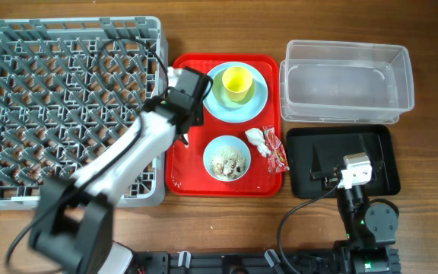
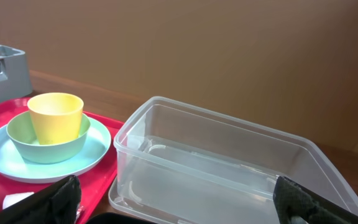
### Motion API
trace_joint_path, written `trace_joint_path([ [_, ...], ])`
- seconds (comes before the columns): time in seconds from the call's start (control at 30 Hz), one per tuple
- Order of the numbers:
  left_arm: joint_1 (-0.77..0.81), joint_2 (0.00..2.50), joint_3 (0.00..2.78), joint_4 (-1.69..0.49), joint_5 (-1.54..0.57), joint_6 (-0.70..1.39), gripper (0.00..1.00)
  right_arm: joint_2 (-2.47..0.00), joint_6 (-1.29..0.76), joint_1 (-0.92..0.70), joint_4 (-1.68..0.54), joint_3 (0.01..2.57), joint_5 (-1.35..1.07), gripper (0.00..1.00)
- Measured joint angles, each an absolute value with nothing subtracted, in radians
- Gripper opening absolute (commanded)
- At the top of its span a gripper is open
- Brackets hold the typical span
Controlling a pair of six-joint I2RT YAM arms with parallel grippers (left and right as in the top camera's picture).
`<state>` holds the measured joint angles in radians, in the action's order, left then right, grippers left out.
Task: Sort waste into correct bins and load items into the dishwasher rack
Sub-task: 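Carry the spoon into the dish rack and release it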
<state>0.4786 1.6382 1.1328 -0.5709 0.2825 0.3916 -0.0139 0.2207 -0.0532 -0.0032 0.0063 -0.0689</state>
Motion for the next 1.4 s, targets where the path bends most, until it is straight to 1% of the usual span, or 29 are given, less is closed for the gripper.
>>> trace_joint_path([
  [0.07,0.479,1.538,1.133,-0.572,0.283,0.392,0.04,-0.014,0.221,-0.053,-0.003,0.006,-0.069,1.00],
  [0.13,0.477,1.488,1.133,-0.578,0.292,0.392,0.04,-0.014,0.221,-0.053,-0.003,0.006,-0.069,1.00],
  [0.3,0.428,1.420,1.133,-0.607,0.373,0.369,0.04,-0.014,0.221,-0.053,-0.003,0.006,-0.069,1.00],
  [0.43,0.320,1.421,1.133,-0.634,0.398,0.338,0.04,-0.014,0.221,-0.053,-0.003,0.006,-0.069,1.00],
  [0.47,0.300,1.421,1.133,-0.637,0.400,0.335,0.04,-0.014,0.221,-0.053,-0.003,0.006,-0.069,0.98],
  [0.53,0.250,1.421,1.133,-0.640,0.399,0.319,0.04,-0.014,0.221,-0.053,-0.003,0.006,-0.069,1.00],
  [0.6,0.223,1.421,1.133,-0.638,0.398,0.276,0.04,-0.014,0.221,-0.053,-0.003,0.006,-0.069,0.99],
  [0.73,0.220,1.428,1.133,-0.633,0.390,0.197,0.04,-0.014,0.221,-0.053,-0.003,0.006,-0.069,1.00],
  [0.83,0.220,1.460,1.133,-0.634,0.340,0.139,0.04,-0.014,0.221,-0.053,-0.003,0.006,-0.069,1.00],
  [1.07,0.220,1.568,1.133,-0.645,0.254,0.098,0.04,-0.014,0.221,-0.053,-0.003,0.006,-0.069,1.00],
  [1.17,0.221,1.600,1.133,-0.644,0.232,0.091,0.10,-0.014,0.221,-0.053,-0.003,0.006,-0.069,1.00],
  [1.23,0.220,1.609,1.133,-0.644,0.228,0.088,0.16,-0.014,0.221,-0.053,-0.003,0.006,-0.069,1.00],
  [1.27,0.220,1.609,1.133,-0.644,0.226,0.087,0.23,-0.014,0.221,-0.053,-0.003,0.006,-0.069,1.00],
  [1.33,0.221,1.609,1.133,-0.644,0.226,0.088,0.40,-0.014,0.221,-0.053,-0.003,0.006,-0.069,1.00],
  [1.37,0.220,1.609,1.133,-0.644,0.227,0.083,0.44,-0.014,0.221,-0.053,-0.003,0.006,-0.069,1.00],
  [1.4,0.220,1.609,1.133,-0.643,0.226,0.084,0.44,-0.014,0.221,-0.053,-0.003,0.006,-0.069,1.00],
])
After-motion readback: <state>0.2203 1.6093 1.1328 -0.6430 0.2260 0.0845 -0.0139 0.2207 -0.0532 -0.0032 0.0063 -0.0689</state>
